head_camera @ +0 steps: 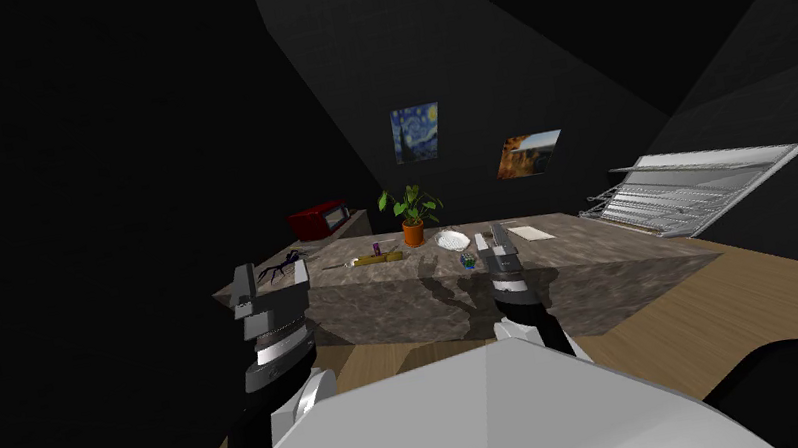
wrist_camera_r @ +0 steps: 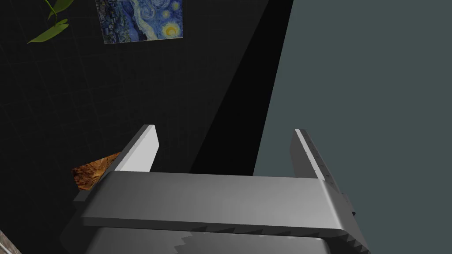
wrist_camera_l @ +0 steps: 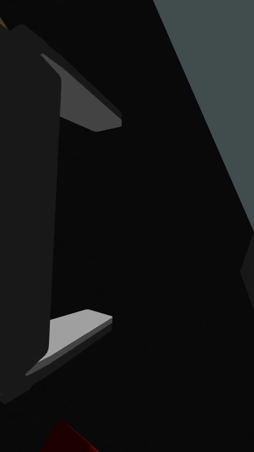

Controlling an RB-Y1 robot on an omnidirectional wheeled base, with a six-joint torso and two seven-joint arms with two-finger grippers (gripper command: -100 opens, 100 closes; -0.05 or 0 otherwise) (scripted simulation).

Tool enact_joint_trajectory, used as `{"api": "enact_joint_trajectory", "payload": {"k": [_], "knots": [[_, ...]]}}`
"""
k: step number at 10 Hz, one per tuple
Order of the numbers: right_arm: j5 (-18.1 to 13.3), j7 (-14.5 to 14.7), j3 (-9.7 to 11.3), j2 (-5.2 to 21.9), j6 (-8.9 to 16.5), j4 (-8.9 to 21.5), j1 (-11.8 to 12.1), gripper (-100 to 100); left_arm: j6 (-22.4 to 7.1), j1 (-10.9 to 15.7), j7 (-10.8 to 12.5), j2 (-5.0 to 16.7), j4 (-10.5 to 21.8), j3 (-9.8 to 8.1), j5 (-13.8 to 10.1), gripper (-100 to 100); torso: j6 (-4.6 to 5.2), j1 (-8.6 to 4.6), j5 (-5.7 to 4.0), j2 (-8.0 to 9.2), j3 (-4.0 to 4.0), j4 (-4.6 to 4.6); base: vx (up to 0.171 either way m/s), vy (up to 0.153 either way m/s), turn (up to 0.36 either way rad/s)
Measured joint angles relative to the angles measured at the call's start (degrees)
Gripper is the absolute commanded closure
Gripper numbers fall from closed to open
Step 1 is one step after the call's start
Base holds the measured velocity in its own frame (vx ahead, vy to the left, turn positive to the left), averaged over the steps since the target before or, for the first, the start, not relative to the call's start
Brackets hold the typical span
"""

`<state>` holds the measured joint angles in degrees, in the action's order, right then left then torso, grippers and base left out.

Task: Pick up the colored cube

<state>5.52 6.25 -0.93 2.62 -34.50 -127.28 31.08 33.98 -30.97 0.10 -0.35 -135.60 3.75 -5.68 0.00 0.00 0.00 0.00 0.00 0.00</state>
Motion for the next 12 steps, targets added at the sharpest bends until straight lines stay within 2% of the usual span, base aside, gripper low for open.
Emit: {"api": "enact_joint_trajectory", "payload": {"k": [2, 7, 8, 12], "knots": [[0.60, -1.54, 0.00, 2.01, 2.10, -0.39, -1.01, -100, 0.00, 0.00, 0.00, 0.00, 0.00, 0.00, 0.00, 0, 0.00, 0.06, 0.01, 0.01, 0.00, 0.00, -0.006, 0.024, -0.005], [2.45, -7.00, -0.09, 6.70, 9.39, -1.68, -3.82, -100, 0.00, 0.00, 0.00, 0.00, 0.00, 0.00, 0.00, 0, 0.00, 0.06, 0.01, 0.00, 0.00, 0.00, -0.005, 0.024, -0.006], [3.06, -8.59, -0.36, 7.93, 11.25, -1.82, -5.01, -100, 0.00, 0.00, 0.00, 0.00, 0.00, 0.00, 0.00, 0, -0.01, 0.08, 0.02, -0.01, -0.01, 0.00, -0.002, 0.020, -0.002], [4.36, -12.95, -0.53, 10.63, 16.79, -1.87, -7.22, -100, 0.00, 0.00, 0.00, 0.00, 0.00, 0.00, 0.00, 0, 0.00, 0.05, 0.01, -0.01, -0.01, 0.00, -0.001, 0.016, -0.006]]}}
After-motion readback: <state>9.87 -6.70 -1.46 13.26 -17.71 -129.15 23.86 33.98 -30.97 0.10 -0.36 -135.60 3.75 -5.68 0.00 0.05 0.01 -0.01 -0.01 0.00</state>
